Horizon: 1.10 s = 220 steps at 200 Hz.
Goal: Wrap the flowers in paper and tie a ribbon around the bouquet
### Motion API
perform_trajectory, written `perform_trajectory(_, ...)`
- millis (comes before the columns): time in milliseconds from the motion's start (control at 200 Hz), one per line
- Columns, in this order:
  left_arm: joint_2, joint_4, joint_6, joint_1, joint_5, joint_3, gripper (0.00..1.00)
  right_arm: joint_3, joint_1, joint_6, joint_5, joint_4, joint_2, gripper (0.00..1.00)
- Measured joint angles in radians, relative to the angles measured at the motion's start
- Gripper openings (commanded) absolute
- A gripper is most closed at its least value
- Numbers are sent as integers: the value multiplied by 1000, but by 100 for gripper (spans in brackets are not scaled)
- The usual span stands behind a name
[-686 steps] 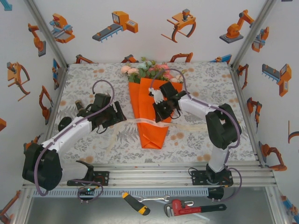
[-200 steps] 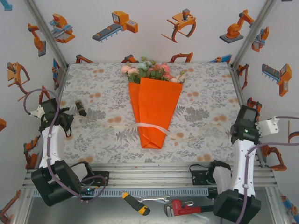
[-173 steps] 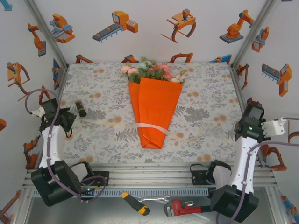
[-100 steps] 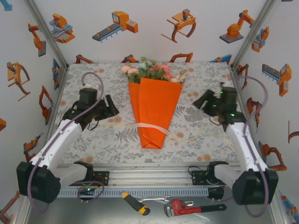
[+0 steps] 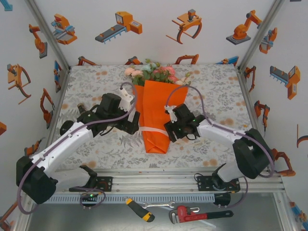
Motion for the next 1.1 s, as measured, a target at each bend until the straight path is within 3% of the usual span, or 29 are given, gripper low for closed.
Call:
perform_trajectory(120,-48,14,31,0,-28,-19,100,3,14,-19,-31,30,66,58)
perform_trajectory(185,-73,22,39,0,-49,-36,99,8,17,-26,-37,50,75,43)
perform_trajectory(285,-97,31,39,0,-109,-56,98,11,17,-31,-58,56,85,10)
perform_trajectory(335,-102,37,36,0,-147,-65,98,11,17,-39,-72,51,83,0)
perform_trajectory(496,-97,51,9,1,-259,-93,98,-34,24,-17,-141,36,-6,0)
perform_trajectory(616,-48,58,21,1,-262,-106,100,-104,45,5,-186,16,-161,0)
perform_trajectory(946,-16,179,323,-77,43,-241,97,-196,50,40,-233,-16,-436,0)
perform_trajectory(1101,-11,228,405,-114,90,-295,97,-224,50,54,-317,-16,-506,0)
